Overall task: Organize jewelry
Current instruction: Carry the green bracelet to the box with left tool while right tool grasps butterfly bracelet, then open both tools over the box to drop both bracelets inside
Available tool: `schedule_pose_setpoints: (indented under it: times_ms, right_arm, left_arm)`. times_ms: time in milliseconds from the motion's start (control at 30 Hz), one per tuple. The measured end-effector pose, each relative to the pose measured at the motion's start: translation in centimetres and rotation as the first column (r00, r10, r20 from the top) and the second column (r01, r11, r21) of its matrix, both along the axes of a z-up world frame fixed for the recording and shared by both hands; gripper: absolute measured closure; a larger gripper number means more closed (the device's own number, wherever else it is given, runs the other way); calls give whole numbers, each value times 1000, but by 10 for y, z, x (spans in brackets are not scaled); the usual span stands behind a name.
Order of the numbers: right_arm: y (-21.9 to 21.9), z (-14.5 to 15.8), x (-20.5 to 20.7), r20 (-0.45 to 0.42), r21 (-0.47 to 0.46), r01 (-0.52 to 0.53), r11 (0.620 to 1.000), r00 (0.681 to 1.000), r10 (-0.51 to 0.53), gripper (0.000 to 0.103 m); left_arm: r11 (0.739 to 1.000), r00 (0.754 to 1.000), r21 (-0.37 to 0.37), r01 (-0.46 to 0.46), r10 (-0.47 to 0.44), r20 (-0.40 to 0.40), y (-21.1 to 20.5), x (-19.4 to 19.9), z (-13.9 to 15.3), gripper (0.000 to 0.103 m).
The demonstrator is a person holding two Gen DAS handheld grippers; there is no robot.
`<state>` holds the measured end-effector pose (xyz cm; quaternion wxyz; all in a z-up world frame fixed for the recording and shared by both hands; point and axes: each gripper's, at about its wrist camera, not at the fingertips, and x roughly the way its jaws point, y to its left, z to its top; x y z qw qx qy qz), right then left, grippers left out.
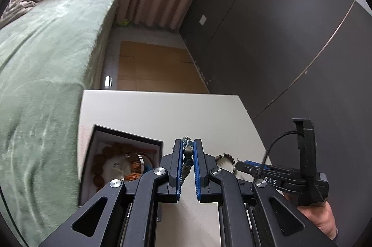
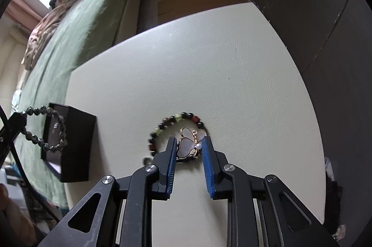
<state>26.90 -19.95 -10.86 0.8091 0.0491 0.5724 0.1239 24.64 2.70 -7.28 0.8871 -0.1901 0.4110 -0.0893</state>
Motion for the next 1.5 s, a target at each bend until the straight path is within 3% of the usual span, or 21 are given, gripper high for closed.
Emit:
schedule_pose_setpoints:
  times_ms: [267, 500, 633, 733, 900, 1233, 1500]
  right_arm:
    - [23, 21, -13, 53, 125, -46, 991, 998, 39, 80]
    - [49, 27, -14, 88, 160, -89, 983, 993, 75, 80]
    - [61, 29, -15, 95, 172, -114, 979, 991, 99, 80]
    - [65, 31, -16, 98, 178, -128, 976, 989, 112, 80]
    - [71, 32, -16, 104, 198, -147, 969, 986, 129, 80]
    - [93, 44, -23, 146, 285, -206, 936, 975, 170, 80]
    - [130, 43, -22, 147, 413, -256, 874, 966, 214, 80]
  left_arm:
    - [998, 998, -15, -59, 59, 23, 33, -15, 11, 94]
    - [996, 996, -5, -86, 86, 8, 48, -15, 6, 94]
    - [999, 998, -9, -53, 53, -29, 44, -8, -2, 93]
    - [999, 998, -32, -8, 6, -59, 39, -3, -5, 88]
    - [999, 999, -33, -29, 27, -44, 43, -5, -4, 54]
    - [991, 992, -47, -123, 122, -30, 71, -12, 1, 53]
    - [981, 982, -46, -190, 189, -26, 96, -22, 8, 53]
